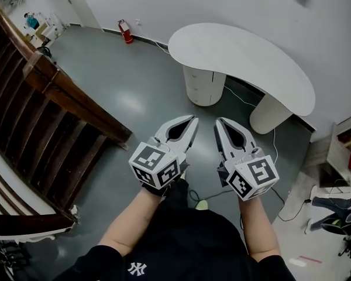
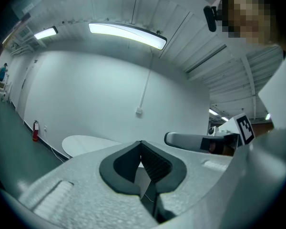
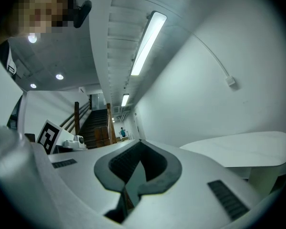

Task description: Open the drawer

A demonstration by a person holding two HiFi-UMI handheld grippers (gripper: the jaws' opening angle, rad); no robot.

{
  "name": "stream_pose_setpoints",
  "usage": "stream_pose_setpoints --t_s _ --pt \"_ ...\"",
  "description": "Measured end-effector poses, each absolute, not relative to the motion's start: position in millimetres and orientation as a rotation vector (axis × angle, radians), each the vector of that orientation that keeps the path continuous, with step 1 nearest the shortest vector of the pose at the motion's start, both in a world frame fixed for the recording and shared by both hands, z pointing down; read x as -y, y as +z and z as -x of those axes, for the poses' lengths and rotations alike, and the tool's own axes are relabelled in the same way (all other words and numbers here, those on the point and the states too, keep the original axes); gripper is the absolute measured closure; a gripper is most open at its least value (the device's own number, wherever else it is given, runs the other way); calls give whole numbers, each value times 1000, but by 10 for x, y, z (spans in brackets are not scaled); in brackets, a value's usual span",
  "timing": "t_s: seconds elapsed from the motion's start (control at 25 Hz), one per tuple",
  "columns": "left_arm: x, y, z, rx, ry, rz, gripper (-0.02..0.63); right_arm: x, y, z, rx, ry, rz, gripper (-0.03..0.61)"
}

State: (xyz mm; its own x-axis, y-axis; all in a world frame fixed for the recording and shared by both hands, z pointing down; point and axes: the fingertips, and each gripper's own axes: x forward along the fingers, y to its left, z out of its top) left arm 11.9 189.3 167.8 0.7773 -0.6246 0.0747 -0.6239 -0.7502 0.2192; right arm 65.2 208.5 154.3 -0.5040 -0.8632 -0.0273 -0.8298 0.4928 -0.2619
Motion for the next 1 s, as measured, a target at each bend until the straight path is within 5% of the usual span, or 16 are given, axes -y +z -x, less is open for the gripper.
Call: stream_pose_setpoints --t_s 1.0 --pt "750 2478 229 785 144 -2723 604 565 2106 -271 -2429 -474 1735 565"
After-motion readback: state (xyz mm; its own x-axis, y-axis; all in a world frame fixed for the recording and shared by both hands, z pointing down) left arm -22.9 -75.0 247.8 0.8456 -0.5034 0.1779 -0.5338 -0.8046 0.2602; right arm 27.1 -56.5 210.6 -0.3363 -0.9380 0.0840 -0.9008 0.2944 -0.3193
